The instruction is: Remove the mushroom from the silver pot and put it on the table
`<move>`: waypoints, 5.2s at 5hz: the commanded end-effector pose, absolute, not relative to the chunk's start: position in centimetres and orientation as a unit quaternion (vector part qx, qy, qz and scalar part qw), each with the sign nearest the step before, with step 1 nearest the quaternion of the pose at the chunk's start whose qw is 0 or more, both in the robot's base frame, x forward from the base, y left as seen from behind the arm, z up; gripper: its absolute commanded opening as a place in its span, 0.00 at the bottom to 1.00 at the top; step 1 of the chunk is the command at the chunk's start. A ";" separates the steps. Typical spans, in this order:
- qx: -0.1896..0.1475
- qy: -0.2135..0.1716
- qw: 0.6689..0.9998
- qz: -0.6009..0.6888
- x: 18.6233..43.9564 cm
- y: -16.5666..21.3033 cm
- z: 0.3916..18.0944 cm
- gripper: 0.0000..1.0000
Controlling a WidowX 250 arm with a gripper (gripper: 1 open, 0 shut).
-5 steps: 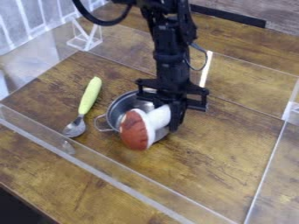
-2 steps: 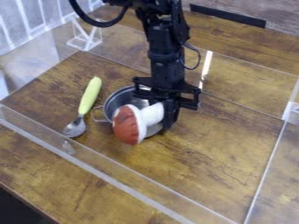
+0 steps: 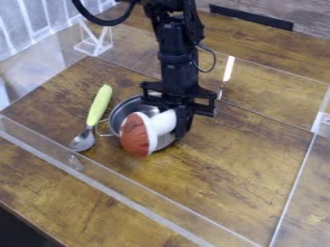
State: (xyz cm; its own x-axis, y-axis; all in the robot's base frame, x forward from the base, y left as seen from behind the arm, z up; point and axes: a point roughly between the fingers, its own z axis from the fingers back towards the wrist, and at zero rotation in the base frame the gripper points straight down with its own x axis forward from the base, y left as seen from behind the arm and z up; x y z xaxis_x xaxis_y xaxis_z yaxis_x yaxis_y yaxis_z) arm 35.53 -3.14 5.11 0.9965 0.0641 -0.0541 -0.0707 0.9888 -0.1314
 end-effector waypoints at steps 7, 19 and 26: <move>-0.098 -0.036 0.994 -0.037 36.8 -6.0 14.5 0.00; -0.111 0.044 0.977 -0.174 36.8 -7.6 9.2 0.00; -0.120 0.051 0.981 -0.147 36.3 -9.0 10.8 1.00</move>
